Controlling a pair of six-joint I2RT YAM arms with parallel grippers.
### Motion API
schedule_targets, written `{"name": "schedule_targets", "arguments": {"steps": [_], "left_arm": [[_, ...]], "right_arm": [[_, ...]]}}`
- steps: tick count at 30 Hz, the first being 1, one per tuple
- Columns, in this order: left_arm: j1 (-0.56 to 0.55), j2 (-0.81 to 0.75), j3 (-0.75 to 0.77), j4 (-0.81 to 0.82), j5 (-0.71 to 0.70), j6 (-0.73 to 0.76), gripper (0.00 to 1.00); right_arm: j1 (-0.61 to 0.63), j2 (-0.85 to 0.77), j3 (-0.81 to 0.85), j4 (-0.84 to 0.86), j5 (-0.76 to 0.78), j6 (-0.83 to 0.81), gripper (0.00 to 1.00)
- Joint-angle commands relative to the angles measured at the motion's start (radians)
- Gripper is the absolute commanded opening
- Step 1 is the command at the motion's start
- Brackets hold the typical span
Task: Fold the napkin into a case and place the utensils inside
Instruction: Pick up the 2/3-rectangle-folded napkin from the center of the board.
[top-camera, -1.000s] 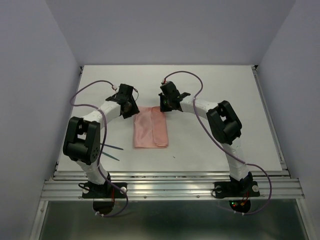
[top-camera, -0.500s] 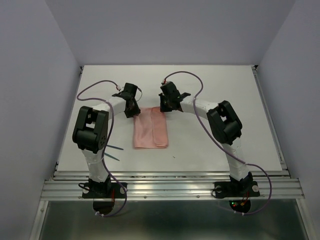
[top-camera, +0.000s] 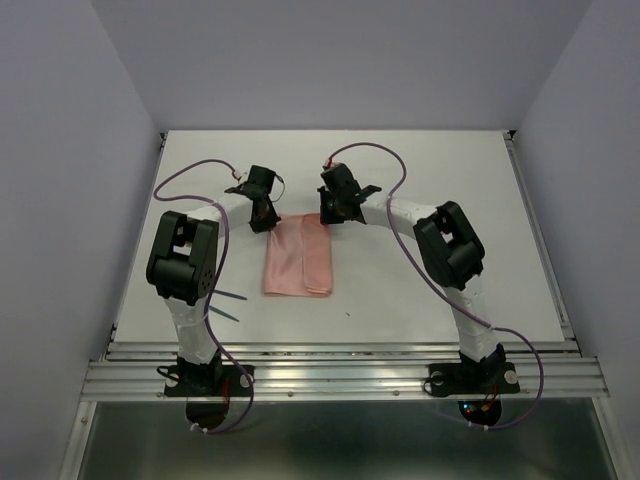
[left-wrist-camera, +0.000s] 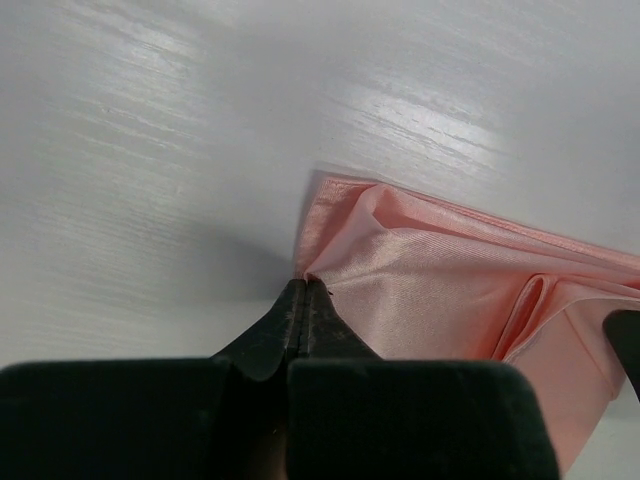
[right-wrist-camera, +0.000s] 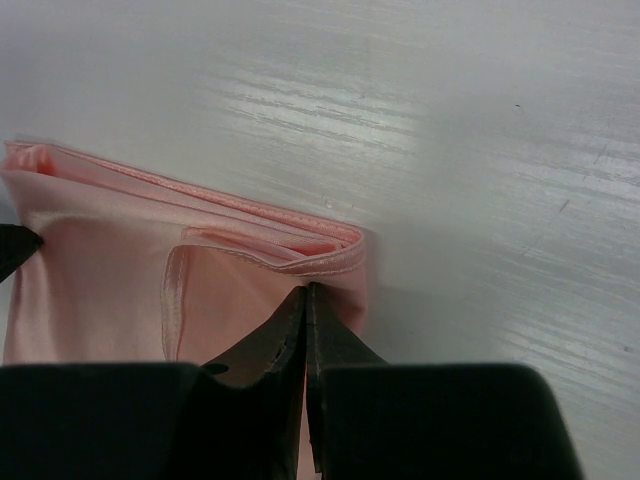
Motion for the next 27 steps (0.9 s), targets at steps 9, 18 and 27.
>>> {"name": "schedule_targets", "arguments": {"steps": [9, 18, 27], "left_arm": [[-0.015, -0.104, 0.012, -0.017, 0.077, 0.015, 0.0], [-0.075, -0.145, 0.074, -0.057, 0.065, 0.001, 0.0], [-0.084, -0.122, 0.106, -0.115, 0.008, 0.001, 0.27]], "right_arm": [[0.006, -0.029, -0.021, -0.059, 0.013, 0.03, 0.07], [0.006, -0.024, -0.004, -0.078, 0.03, 0.059, 0.06], [0.006, -0.027, -0.011, -0.076, 0.022, 0.059, 0.06]]}}
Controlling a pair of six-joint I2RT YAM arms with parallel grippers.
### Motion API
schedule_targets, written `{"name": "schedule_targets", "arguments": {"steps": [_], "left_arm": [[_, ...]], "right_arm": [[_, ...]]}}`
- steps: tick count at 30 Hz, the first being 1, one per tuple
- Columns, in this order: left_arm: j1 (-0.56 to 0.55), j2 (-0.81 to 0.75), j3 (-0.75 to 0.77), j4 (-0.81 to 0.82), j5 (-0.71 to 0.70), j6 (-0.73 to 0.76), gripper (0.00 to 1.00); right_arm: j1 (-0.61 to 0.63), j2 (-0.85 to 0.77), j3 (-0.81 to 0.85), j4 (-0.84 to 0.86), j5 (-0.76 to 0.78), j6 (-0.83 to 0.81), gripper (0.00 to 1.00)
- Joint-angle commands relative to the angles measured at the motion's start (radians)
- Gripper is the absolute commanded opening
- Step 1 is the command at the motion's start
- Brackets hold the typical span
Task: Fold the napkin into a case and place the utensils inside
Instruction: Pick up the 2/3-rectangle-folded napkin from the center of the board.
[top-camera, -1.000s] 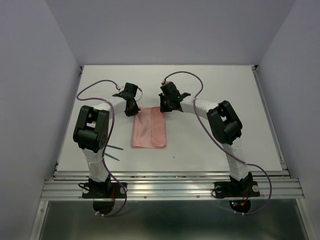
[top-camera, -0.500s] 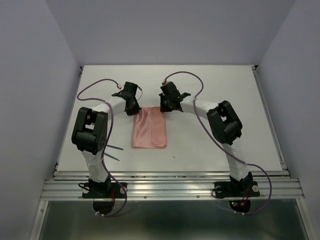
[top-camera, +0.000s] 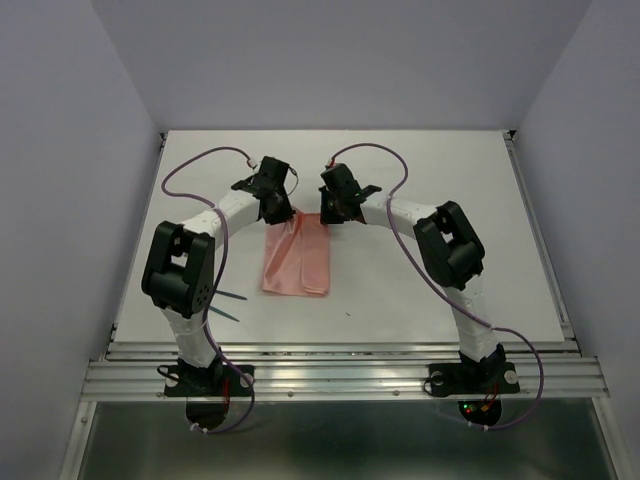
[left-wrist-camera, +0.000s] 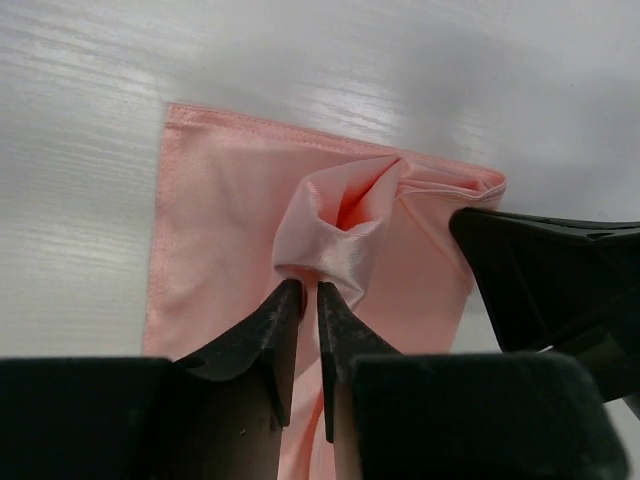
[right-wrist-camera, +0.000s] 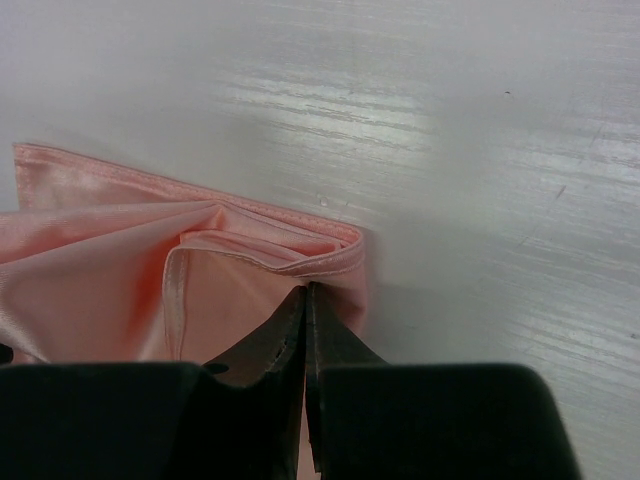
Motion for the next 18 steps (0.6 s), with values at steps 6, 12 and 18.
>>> {"name": "schedule_targets", "arguments": {"steps": [6, 12, 18], "left_arm": [[0.036, 0.0, 0.029, -0.063, -0.105, 0.006, 0.65], [0.07, 0.055, 0.02, -0.04, -0.122, 0.004, 0.58], [0.073, 0.114, 0.028, -0.022, -0.108, 0.015, 0.55]], "right_arm": [[0.006, -0.027, -0.018, -0.068, 0.009, -0.002, 0.06], [0.006, -0.022, -0.008, -0.068, 0.001, 0.001, 0.06], [0.006, -0.022, -0.005, -0.07, 0.003, -0.001, 0.06]]}}
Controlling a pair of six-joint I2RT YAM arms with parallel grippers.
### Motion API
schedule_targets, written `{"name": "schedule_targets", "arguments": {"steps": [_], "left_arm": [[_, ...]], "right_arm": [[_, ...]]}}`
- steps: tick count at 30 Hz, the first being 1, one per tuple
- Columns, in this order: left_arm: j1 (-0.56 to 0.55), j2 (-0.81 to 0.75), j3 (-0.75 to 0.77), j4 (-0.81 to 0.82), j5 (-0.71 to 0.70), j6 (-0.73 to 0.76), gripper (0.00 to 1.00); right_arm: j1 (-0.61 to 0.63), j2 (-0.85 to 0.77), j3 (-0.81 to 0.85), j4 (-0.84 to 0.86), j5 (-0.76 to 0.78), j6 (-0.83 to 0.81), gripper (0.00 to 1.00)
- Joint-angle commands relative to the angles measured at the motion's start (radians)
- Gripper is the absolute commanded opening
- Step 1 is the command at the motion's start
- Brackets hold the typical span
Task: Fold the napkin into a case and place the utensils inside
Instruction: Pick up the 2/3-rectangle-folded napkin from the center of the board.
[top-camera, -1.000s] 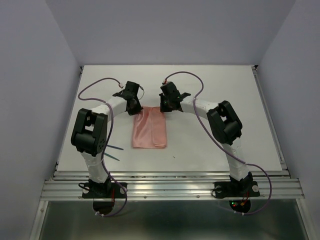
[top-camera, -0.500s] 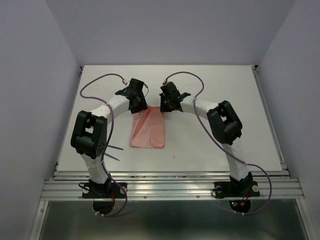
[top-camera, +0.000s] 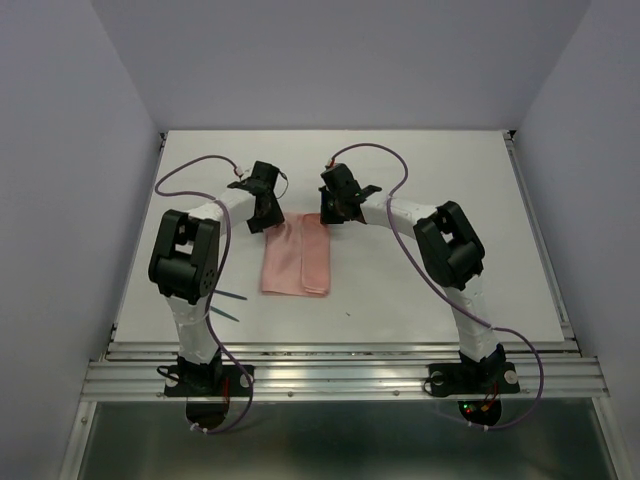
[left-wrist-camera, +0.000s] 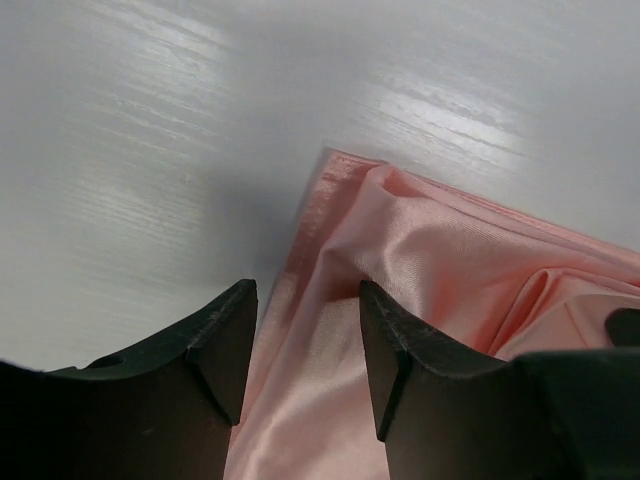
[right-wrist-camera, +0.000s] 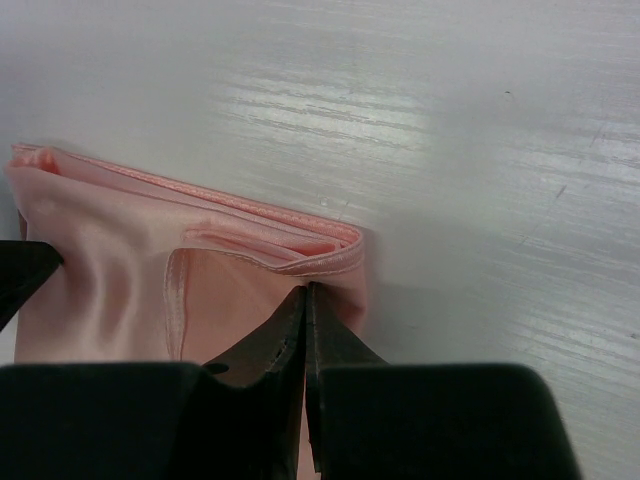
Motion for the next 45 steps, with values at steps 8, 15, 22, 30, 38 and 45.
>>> {"name": "schedule_targets", "arguments": {"steps": [8, 15, 22, 30, 38, 45], "left_arm": [[-0.001, 0.094, 0.025, 0.02, -0.002, 0.017, 0.41], [-0.002, 0.111, -0.007, 0.031, 0.012, 0.008, 0.2], [-0.004, 0.038, 0.004, 0.011, -0.008, -0.001, 0.0], [-0.037, -0.028, 0.049, -0.026, 0.053, 0.008, 0.0], [-0.087, -0.063, 0.089, -0.056, 0.03, -0.018, 0.0], [-0.107, -0.076, 0.112, -0.078, 0.032, -0.024, 0.0]], "right_arm": [[0.006, -0.018, -0.002, -0.07, 0.003, 0.001, 0.06], [0.006, -0.021, -0.005, -0.07, 0.004, 0.001, 0.06], [0.006, -0.019, -0.004, -0.07, 0.004, 0.002, 0.06], [0.006, -0.018, 0.01, -0.072, -0.022, 0.019, 0.06], [0.006, -0.01, 0.024, -0.087, -0.003, 0.03, 0.06], [0.006, -0.015, 0.018, -0.089, 0.012, 0.044, 0.06]]}}
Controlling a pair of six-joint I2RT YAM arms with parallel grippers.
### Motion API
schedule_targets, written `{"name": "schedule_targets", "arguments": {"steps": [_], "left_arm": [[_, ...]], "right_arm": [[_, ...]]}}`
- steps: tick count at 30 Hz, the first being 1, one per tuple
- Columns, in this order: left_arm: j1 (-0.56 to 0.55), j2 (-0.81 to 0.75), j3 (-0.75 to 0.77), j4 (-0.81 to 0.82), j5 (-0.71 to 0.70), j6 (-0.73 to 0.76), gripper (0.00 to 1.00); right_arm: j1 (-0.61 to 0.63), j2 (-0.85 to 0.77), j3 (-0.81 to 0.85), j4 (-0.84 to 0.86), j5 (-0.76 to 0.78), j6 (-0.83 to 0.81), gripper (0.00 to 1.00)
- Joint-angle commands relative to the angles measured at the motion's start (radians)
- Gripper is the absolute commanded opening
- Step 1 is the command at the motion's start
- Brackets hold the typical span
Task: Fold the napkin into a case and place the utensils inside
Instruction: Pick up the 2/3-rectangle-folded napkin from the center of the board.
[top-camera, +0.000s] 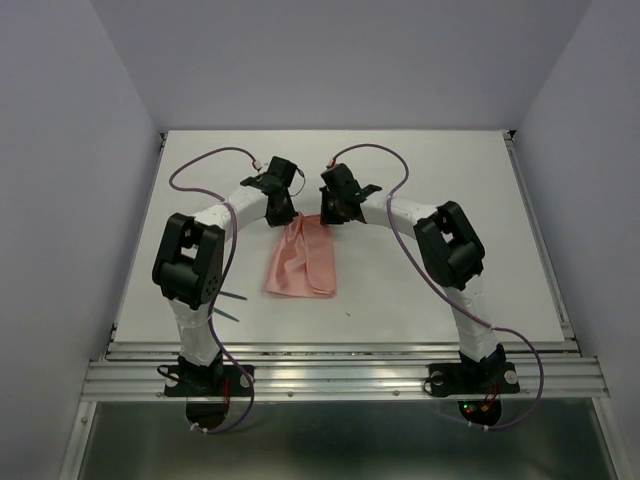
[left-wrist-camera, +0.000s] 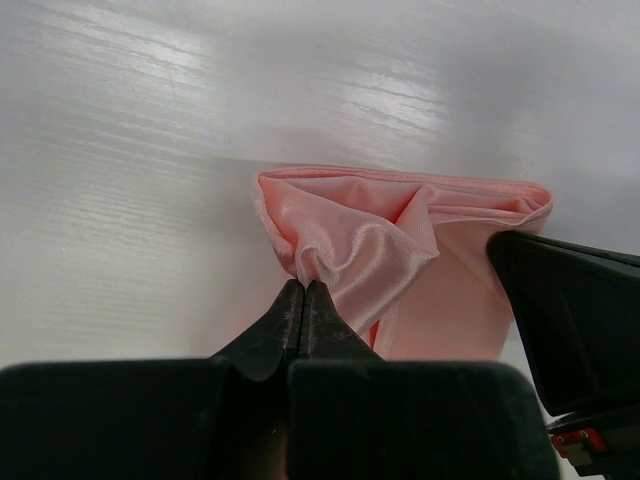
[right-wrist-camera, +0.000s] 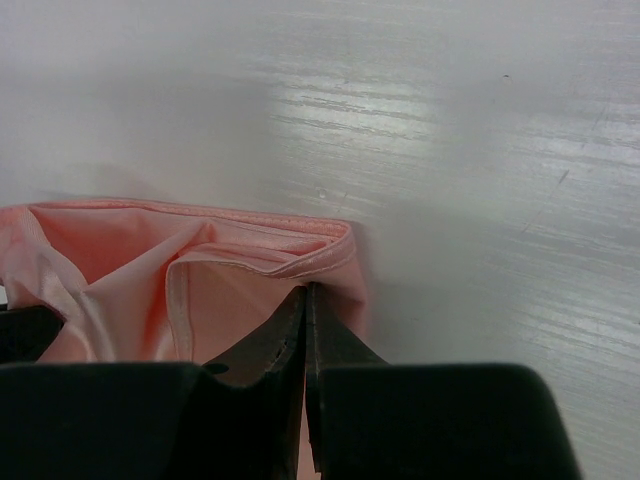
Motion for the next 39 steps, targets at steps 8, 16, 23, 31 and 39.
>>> {"name": "schedule_targets", "arguments": {"steps": [8, 16, 23, 31, 39], "left_arm": [[-0.012, -0.075, 0.068, -0.023, 0.059, -0.026, 0.0], [-0.038, -0.055, 0.097, -0.005, 0.125, -0.039, 0.0], [-0.037, -0.109, 0.079, -0.017, 0.078, -0.003, 0.0], [-0.029, -0.196, -0.001, 0.006, -0.017, 0.055, 0.0], [-0.011, -0.172, -0.052, 0.015, -0.04, 0.047, 0.32]], "right_arm": [[0.006, -0.011, 0.009, -0.068, 0.017, 0.026, 0.06], [0.006, -0.01, 0.004, -0.068, 0.017, 0.038, 0.06], [0.006, -0.011, -0.005, -0.068, 0.023, 0.039, 0.07], [0.006, -0.013, -0.005, -0.068, 0.023, 0.039, 0.07], [0.006, -0.018, -0.006, -0.068, 0.02, 0.036, 0.07]]}}
